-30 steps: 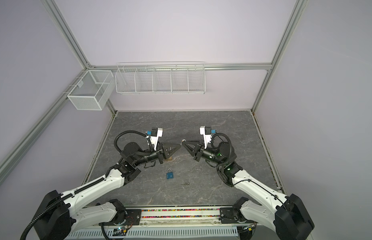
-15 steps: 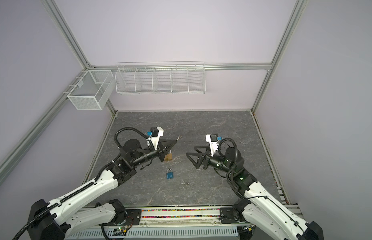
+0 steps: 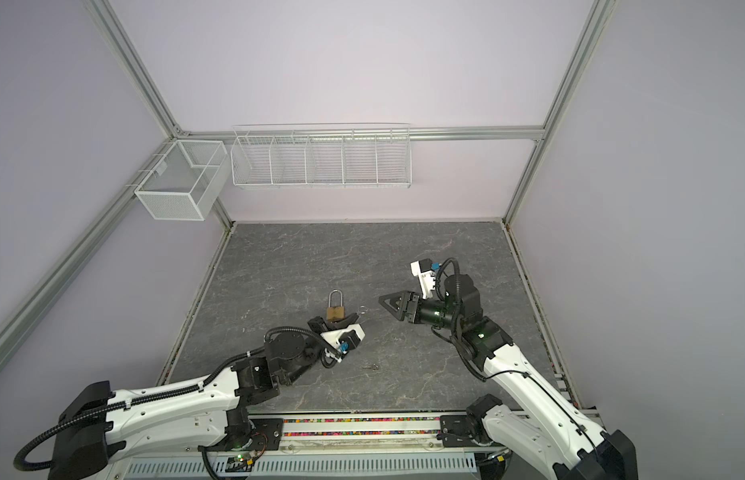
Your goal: Unlock with the key
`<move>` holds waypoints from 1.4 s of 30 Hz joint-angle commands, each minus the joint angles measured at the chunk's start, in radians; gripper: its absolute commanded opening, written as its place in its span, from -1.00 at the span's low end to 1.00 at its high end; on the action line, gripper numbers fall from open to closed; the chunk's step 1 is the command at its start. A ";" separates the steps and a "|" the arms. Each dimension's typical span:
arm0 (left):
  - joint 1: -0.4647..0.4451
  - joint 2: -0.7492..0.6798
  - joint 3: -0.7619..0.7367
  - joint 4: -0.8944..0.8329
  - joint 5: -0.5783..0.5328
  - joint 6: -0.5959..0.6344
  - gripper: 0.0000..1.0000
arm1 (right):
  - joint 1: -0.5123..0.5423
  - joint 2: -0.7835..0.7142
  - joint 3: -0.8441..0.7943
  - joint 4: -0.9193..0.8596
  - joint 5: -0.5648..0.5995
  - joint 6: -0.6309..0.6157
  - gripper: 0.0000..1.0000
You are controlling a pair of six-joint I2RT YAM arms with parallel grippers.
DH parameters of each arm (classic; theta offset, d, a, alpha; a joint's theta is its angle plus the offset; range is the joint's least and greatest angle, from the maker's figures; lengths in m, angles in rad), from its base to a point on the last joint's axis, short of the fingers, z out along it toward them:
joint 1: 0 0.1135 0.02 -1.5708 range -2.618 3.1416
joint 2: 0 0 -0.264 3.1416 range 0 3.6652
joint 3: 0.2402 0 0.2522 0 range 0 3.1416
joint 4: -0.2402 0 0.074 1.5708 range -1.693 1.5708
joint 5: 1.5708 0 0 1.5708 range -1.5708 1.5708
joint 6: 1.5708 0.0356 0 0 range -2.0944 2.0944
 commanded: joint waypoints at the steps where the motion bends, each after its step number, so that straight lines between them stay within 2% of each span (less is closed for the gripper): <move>1: -0.064 0.051 -0.039 0.243 -0.162 0.344 -1.00 | -0.003 0.016 -0.005 0.070 -0.082 0.104 0.24; 5: -0.085 0.112 -0.052 0.356 -0.189 0.487 -1.00 | -0.002 0.025 0.016 0.070 -0.123 0.141 -0.03; 8: -0.088 0.151 -0.055 0.409 -0.198 0.556 -1.00 | -0.001 0.017 0.040 -0.009 -0.111 0.120 -0.04; 12: -0.093 0.245 -0.070 0.624 -0.228 0.664 -1.00 | 0.001 0.015 0.029 -0.050 -0.094 0.119 -0.03; 18: -0.107 0.266 -0.053 0.633 -0.215 0.686 -1.00 | 0.002 0.042 0.010 0.034 -0.112 0.143 -0.13; 21: -0.114 0.248 -0.048 0.616 -0.216 0.696 -1.00 | 0.005 0.044 0.027 0.017 -0.116 0.134 -0.28; 25: -0.120 0.219 -0.045 0.592 -0.211 0.706 -1.00 | 0.004 0.053 0.032 0.014 -0.114 0.130 -0.29; 34: -0.122 0.207 -0.044 0.543 -0.208 0.722 -1.00 | 0.018 0.054 0.043 0.033 -0.135 0.138 -0.50; 36: -0.122 0.210 -0.045 0.544 -0.211 0.721 -1.00 | 0.021 0.050 0.049 0.018 -0.135 0.130 -0.63; 40: -0.122 0.216 -0.042 0.546 -0.207 0.725 -1.00 | 0.032 0.050 0.053 0.017 -0.143 0.129 -0.66; 42: -0.122 0.224 -0.036 0.546 -0.210 0.732 -1.00 | 0.038 0.049 0.051 0.017 -0.141 0.130 -0.75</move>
